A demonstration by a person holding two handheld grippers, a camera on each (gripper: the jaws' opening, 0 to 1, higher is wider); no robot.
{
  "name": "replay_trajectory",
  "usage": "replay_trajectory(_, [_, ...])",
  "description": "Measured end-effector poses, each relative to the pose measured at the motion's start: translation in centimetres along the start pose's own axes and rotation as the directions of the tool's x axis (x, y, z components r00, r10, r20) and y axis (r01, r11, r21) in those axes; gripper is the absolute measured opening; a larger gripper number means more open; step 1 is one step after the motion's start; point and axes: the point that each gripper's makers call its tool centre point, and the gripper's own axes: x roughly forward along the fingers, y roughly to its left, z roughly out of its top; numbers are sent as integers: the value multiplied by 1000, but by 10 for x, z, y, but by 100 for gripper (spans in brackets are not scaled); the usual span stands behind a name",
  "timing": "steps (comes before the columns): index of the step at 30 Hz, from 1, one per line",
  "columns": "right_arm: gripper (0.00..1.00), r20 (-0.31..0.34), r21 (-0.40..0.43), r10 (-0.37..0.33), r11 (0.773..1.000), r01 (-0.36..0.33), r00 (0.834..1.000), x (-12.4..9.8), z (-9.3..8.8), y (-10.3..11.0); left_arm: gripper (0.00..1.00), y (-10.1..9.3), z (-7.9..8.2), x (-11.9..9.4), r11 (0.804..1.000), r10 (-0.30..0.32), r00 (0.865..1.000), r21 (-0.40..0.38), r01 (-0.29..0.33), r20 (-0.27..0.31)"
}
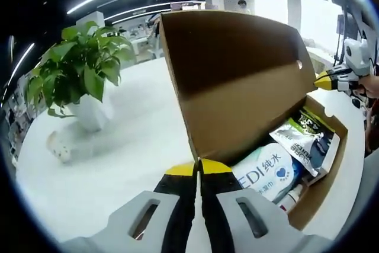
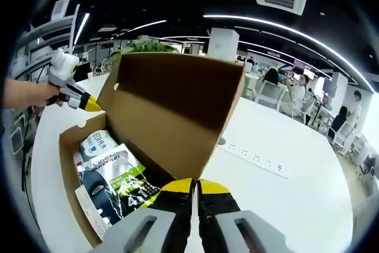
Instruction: Operate the shoe box by opening the lid, removing the specified soft item, and placing it in the target area until the item is outside and the box remains undamaged.
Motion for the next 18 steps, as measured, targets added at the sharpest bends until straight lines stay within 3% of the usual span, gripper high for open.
replay_trajectory(18, [0, -27, 18, 14, 1000, -14, 1000, 2, 2, -1, 0, 1, 1, 0, 1000, -4, 999, -23, 3, -42])
